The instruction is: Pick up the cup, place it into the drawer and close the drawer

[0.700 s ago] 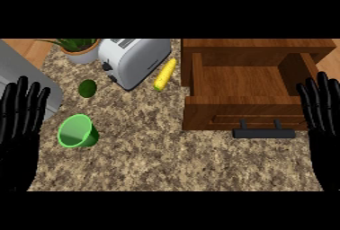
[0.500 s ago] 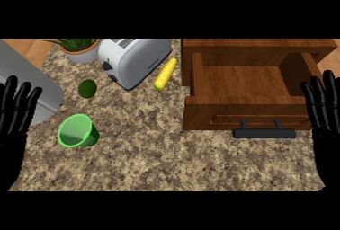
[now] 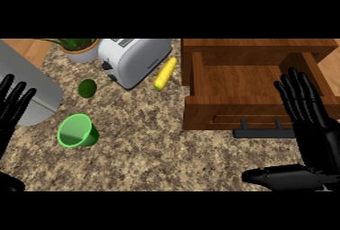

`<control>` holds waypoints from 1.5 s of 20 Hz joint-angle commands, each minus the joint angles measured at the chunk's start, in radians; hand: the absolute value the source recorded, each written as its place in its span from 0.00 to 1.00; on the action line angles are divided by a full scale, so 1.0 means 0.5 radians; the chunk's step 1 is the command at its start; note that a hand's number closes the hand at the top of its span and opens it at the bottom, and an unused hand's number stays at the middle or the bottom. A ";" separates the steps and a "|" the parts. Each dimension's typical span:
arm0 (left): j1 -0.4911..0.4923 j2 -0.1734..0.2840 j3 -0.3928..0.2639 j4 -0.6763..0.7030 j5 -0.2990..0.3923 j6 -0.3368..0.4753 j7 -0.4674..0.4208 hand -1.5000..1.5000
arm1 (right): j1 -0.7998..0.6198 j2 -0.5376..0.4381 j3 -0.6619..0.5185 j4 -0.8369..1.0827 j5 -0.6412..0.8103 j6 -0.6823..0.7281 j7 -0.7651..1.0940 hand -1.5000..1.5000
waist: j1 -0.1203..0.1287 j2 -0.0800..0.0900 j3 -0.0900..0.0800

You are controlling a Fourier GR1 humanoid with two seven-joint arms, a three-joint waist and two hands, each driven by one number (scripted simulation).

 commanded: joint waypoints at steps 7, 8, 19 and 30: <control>-0.248 0.063 0.061 0.945 -0.283 -0.323 -0.342 0.00 | -0.315 -0.027 -0.111 0.318 -0.030 0.043 -0.002 0.00 | -0.012 0.003 0.000; -0.287 0.042 0.051 0.993 -0.343 -0.302 -0.380 0.00 | -0.210 -0.034 -0.105 0.173 -0.087 0.086 0.048 0.00 | -0.015 -0.001 0.001; -0.451 0.122 0.057 1.862 -0.842 -0.330 -1.007 0.00 | -0.204 -0.073 -0.196 0.169 -0.107 0.149 -0.020 0.00 | -0.025 -0.001 0.000; -0.812 0.205 0.027 2.862 -1.169 -0.254 -1.674 0.00 | -0.455 -0.114 -0.231 0.210 -0.124 0.120 0.197 0.00 | -0.033 0.005 -0.002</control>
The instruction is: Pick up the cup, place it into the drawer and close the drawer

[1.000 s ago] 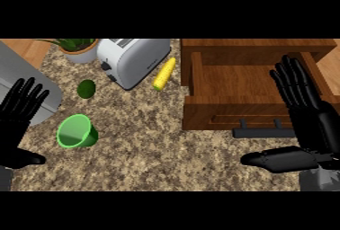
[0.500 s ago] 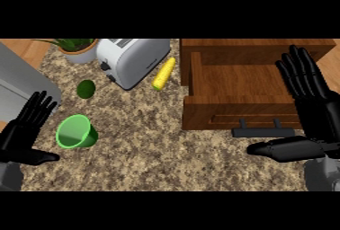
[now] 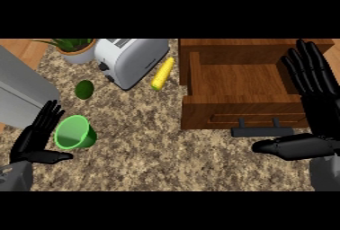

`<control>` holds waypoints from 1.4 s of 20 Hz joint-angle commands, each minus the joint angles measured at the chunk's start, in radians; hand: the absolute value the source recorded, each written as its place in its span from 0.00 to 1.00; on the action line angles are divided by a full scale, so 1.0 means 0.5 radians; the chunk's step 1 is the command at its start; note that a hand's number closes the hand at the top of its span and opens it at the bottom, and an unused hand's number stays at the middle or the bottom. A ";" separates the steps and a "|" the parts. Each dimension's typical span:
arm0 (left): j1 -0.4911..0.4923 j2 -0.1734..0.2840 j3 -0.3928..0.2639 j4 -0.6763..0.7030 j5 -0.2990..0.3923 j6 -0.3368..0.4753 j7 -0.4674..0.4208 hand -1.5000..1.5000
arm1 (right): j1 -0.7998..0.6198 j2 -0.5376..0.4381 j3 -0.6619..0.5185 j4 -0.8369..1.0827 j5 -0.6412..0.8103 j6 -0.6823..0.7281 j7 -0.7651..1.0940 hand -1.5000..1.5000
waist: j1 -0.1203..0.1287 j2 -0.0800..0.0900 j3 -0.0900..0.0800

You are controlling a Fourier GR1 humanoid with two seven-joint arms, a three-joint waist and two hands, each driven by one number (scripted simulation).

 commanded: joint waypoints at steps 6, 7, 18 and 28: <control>-0.051 -0.025 -0.049 0.451 -0.169 0.001 -0.537 0.00 | -0.067 -0.008 -0.029 0.069 -0.032 0.030 -0.029 0.00 | -0.022 0.016 -0.006; -0.048 0.052 -0.034 0.457 -0.161 -0.049 -0.574 0.00 | -0.062 0.041 0.053 0.019 0.045 -0.026 0.016 0.00 | -0.017 0.012 -0.006; -0.142 -0.013 -0.032 0.552 -0.176 -0.015 -0.685 0.00 | -0.054 -0.001 -0.011 0.022 -0.034 0.034 0.002 0.00 | -0.032 0.016 -0.008; -0.201 -0.134 -0.063 0.603 -0.211 0.003 -0.727 0.00 | -0.192 -0.049 -0.059 0.050 -0.084 0.029 0.123 0.00 | -0.058 0.027 -0.013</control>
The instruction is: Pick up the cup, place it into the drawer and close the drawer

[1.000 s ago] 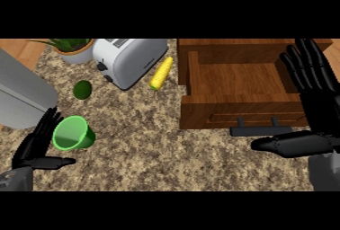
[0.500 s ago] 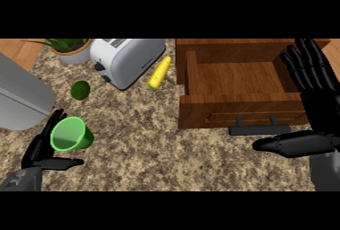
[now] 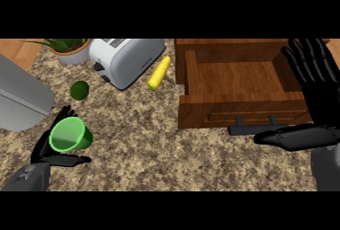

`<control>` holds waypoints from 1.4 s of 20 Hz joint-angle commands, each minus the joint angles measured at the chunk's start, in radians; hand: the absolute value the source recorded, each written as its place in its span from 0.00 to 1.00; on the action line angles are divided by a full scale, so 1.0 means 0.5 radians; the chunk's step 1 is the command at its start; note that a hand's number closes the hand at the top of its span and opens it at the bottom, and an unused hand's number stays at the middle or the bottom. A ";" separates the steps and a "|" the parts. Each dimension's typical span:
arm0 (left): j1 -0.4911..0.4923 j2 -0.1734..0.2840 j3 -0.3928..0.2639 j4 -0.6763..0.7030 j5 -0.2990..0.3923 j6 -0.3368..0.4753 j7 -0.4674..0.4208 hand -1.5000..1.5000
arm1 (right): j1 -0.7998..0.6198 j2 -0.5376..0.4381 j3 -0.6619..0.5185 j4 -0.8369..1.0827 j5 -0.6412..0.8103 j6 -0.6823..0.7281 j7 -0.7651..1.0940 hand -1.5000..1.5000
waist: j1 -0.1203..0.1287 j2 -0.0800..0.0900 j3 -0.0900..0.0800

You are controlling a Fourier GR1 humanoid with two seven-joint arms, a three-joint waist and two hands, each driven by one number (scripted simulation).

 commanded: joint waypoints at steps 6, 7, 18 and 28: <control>-0.055 -0.037 0.005 -0.012 0.059 -0.562 -0.145 1.00 | 0.019 -0.010 -0.029 0.035 -0.010 0.015 -0.029 0.00 | 0.004 0.001 -0.001; -0.034 -0.183 -0.026 -0.047 0.030 -0.420 -0.224 1.00 | 0.016 -0.026 -0.026 0.022 0.001 0.020 -0.019 0.00 | -0.006 0.002 -0.002; 0.063 -0.381 0.215 -0.154 0.119 0.817 -0.558 1.00 | -0.041 -0.059 -0.075 0.068 -0.038 0.035 -0.002 0.00 | 0.030 -0.004 0.004; -0.365 -0.551 0.187 -0.395 0.232 0.436 -0.309 1.00 | -0.011 -0.104 -0.117 0.008 -0.079 0.054 0.071 0.00 | 0.047 -0.035 0.012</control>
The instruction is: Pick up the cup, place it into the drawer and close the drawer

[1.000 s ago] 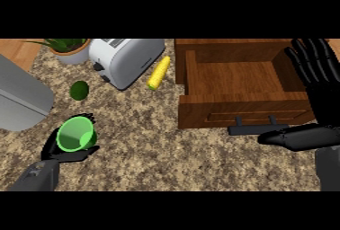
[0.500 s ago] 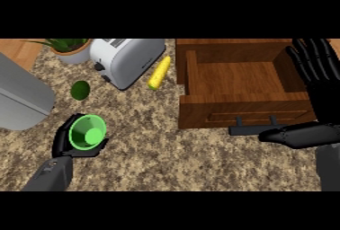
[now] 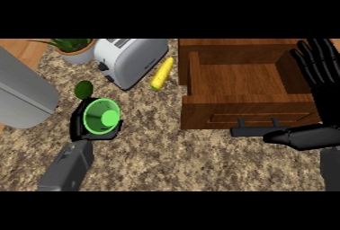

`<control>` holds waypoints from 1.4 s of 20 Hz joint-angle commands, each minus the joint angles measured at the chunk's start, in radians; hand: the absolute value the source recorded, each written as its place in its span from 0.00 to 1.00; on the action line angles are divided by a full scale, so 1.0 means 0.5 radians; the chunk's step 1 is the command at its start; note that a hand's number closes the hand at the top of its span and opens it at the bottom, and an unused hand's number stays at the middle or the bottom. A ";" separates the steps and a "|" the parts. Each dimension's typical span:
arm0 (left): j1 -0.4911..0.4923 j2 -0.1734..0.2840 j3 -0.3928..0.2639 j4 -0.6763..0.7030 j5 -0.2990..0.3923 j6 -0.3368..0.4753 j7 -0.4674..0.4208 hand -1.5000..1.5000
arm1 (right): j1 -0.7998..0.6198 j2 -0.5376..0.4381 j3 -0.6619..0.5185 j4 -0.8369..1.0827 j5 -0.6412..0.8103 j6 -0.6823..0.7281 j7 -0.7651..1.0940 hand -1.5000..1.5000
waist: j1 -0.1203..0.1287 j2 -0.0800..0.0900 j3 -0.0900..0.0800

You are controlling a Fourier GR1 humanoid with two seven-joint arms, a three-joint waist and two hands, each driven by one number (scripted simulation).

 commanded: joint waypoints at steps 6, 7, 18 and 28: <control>-0.338 -0.136 -0.181 -0.440 -0.006 -0.042 0.331 1.00 | 0.120 0.001 -0.022 0.023 0.032 0.014 -0.069 0.00 | 0.047 -0.025 0.007; -0.300 -0.219 -0.231 -0.518 -0.024 -0.002 0.340 1.00 | 0.058 -0.016 -0.052 0.098 0.040 0.022 -0.138 0.00 | 0.057 -0.023 0.007; -0.752 -0.271 -0.522 -1.015 0.059 0.280 1.245 1.00 | 0.159 0.043 -0.008 -0.042 0.067 -0.021 -0.099 0.00 | 0.023 -0.014 0.005; -1.390 -0.272 -0.857 -0.515 0.289 0.813 1.668 1.00 | 0.015 -0.011 -0.039 0.067 0.036 0.019 -0.098 0.00 | -0.057 0.003 0.006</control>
